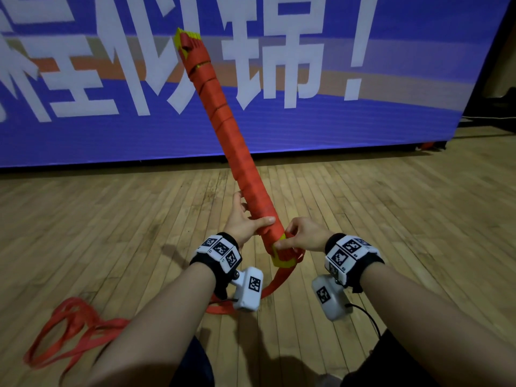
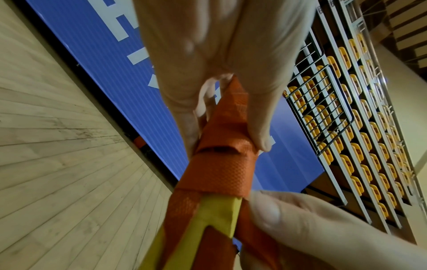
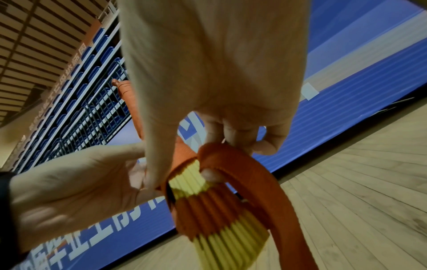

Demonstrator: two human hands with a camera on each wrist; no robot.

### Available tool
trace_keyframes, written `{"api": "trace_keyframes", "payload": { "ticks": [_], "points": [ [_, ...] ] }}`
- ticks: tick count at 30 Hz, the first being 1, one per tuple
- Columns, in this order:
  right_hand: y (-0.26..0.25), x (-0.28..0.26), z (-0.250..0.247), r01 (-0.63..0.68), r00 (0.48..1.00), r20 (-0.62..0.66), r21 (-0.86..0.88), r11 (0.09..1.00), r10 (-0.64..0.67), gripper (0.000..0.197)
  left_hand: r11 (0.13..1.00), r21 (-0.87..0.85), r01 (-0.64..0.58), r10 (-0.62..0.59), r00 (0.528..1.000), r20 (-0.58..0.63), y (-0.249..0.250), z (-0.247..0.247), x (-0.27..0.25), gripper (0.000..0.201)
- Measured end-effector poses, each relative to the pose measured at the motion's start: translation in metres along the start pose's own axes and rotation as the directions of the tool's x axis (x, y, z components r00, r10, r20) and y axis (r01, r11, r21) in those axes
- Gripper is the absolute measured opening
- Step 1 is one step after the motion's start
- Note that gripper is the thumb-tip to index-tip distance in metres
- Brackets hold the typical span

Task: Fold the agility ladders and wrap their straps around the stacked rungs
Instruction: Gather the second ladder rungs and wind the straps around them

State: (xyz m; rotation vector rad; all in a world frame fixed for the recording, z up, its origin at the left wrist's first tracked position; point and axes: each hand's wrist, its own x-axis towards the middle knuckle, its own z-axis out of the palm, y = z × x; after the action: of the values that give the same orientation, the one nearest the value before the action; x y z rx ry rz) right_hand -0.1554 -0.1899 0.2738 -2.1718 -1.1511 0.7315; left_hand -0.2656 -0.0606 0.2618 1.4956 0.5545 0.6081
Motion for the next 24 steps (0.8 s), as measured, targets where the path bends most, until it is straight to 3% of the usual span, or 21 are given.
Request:
{"api": "trace_keyframes", "payload": {
  "ticks": [4, 11, 16, 24],
  "points": [
    [-0.0043, -0.0011, 0.0049, 0.002, 0.997, -0.074, -0.123, 0.992, -0.011, 0.036, 0.998, 0.048, -0.028, 0.029, 1.000, -0.012, 0.0020, 0.0028, -0.0008, 0.088],
    [-0.0006, 0.0002, -0.0013, 0.049, 0.997, -0.065, 0.014, 0.999, -0.048, 0.028, 1.000, -0.006, 0.024, -0.024, 0.995, 0.093, 0.0035, 0.0014, -0.0030, 0.076],
    [0.0009, -0.0018, -0.0032, 0.067, 0.997, -0.043, 0.032, 0.997, -0.066, 0.025, 0.997, -0.057, 0.059, -0.054, 0.996, 0.076, 0.0022, 0.0052, -0.0032, 0.062],
    [0.0047, 0.0005, -0.0035, 0.059, 0.998, -0.033, 0.059, 0.996, -0.057, 0.021, 0.999, -0.032, 0.038, -0.036, 0.996, 0.077, 0.0034, 0.0010, -0.0034, 0.069]
  ]
}}
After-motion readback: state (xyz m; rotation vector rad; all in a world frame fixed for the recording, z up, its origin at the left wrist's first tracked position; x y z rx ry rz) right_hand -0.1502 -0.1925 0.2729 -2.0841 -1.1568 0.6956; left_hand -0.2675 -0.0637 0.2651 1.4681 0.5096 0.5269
